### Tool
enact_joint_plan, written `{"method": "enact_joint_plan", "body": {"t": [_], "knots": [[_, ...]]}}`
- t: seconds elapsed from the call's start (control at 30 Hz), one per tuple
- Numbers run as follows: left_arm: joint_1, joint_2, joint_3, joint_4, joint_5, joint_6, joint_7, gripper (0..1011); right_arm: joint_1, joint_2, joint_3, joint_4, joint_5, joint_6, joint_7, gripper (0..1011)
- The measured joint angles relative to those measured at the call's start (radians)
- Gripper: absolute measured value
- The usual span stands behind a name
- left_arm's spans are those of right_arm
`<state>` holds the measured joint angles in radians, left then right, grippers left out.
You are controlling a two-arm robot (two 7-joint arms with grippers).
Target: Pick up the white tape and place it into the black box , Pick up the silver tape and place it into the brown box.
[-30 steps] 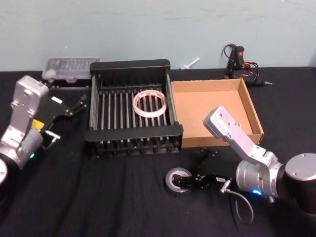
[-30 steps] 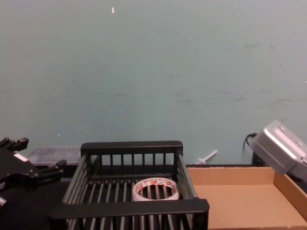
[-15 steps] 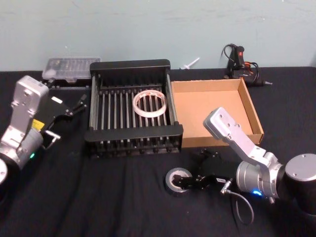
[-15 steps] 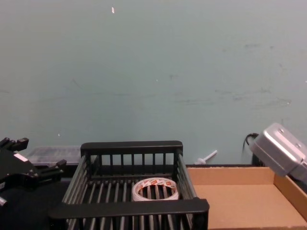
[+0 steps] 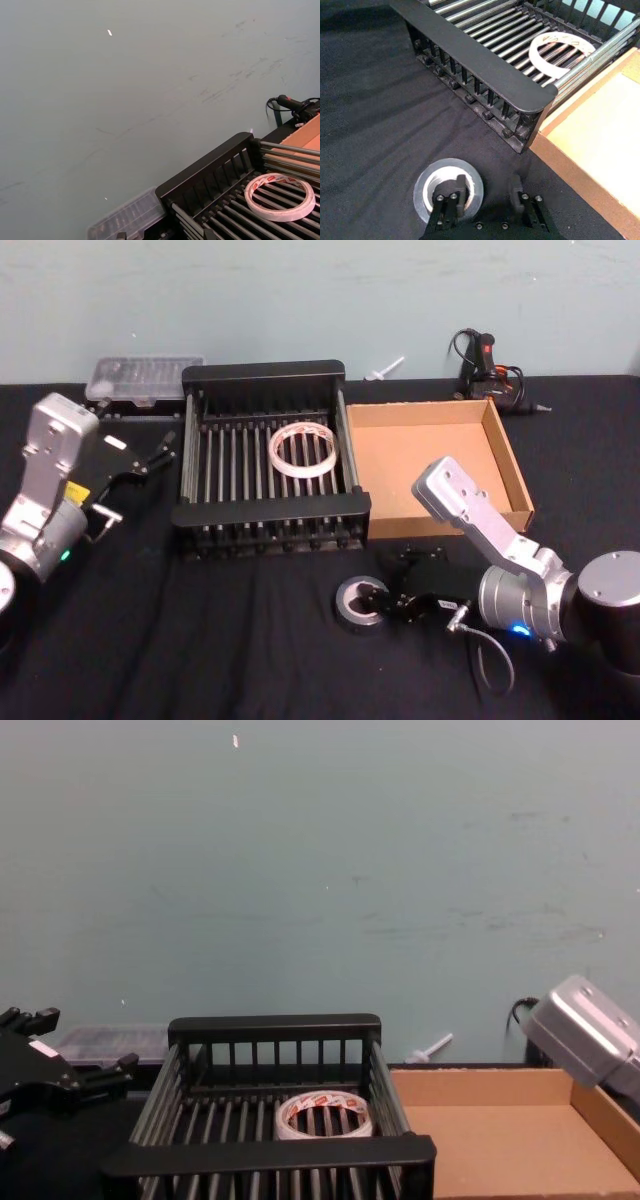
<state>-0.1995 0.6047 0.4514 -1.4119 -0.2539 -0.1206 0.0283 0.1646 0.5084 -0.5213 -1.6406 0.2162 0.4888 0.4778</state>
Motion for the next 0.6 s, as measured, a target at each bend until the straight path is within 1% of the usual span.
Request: {"method": "enact_joint_plan", "body": {"t": [0.07,0.13,0.2,0.43,0.47,0.6], "knots": [[0.0,0.0,0.0,0.0,0.0,0.0,0.0,1001,0.0,0.0,0.0,0.0,0.0,0.0,0.0,509],[0.0,0.0,0.0,0.0,0.0,0.0,0.0,1001,0.0,0.0,0.0,0.0,0.0,0.0,0.0,474],[0.0,0.0,0.0,0.0,0.0,0.0,0.0,1001,0.0,0.0,0.0,-0.001,0.0,0.0,0.0,386],[0.0,0.0,0.0,0.0,0.0,0.0,0.0,1002,0.0,0.0,0.001,-0.001,0.0,0.0,0.0,174],[0.0,0.0,0.0,0.0,0.0,0.0,0.0,1001,0.0,0.0,0.0,-0.001,0.001,0.0,0.0,158],[0.0,0.0,0.0,0.0,0.0,0.0,0.0,1001,0.0,0.0,0.0,-0.001,0.001,0.0,0.0,158]]}}
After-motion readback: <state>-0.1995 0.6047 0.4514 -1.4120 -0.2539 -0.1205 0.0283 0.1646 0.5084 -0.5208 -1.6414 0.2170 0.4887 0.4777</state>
